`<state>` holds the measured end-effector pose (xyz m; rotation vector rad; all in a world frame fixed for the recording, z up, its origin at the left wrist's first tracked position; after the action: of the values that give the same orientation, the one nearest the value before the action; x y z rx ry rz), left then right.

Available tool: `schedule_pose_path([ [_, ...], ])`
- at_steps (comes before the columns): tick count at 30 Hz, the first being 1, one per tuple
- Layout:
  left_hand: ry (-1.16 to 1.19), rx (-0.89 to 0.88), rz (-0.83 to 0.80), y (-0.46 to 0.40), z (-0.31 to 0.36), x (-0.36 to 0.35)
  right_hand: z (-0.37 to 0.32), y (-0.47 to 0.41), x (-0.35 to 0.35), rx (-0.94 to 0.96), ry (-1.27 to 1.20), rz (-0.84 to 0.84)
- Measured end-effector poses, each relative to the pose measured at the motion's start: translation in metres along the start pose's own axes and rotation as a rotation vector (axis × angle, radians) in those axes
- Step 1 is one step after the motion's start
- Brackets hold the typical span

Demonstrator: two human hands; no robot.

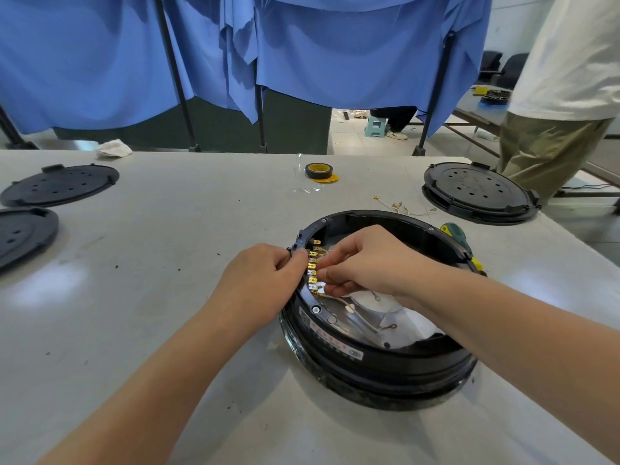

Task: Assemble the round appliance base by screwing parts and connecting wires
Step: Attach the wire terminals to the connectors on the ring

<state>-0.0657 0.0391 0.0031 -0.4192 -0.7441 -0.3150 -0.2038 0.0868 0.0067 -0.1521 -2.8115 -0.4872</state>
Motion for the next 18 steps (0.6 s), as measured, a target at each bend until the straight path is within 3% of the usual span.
schedule_pose_path([
  [18, 0.000, 0.001, 0.015, -0.0015, 0.0008, 0.0005, -0.0011, 0.0017, -0.0021, -0.008, 0.015, 0.027],
])
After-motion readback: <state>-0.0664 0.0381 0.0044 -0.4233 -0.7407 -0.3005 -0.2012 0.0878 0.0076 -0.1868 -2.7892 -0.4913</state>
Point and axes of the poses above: each hand's wrist, its own y-axis away from the middle knuckle, its own x-axis out of the back of the hand, z = x × y, the point moved 7 cm from there along -y, towards the middle knuckle, and after that the axes turned 3 degrees about -x, right-handed, at the moved point
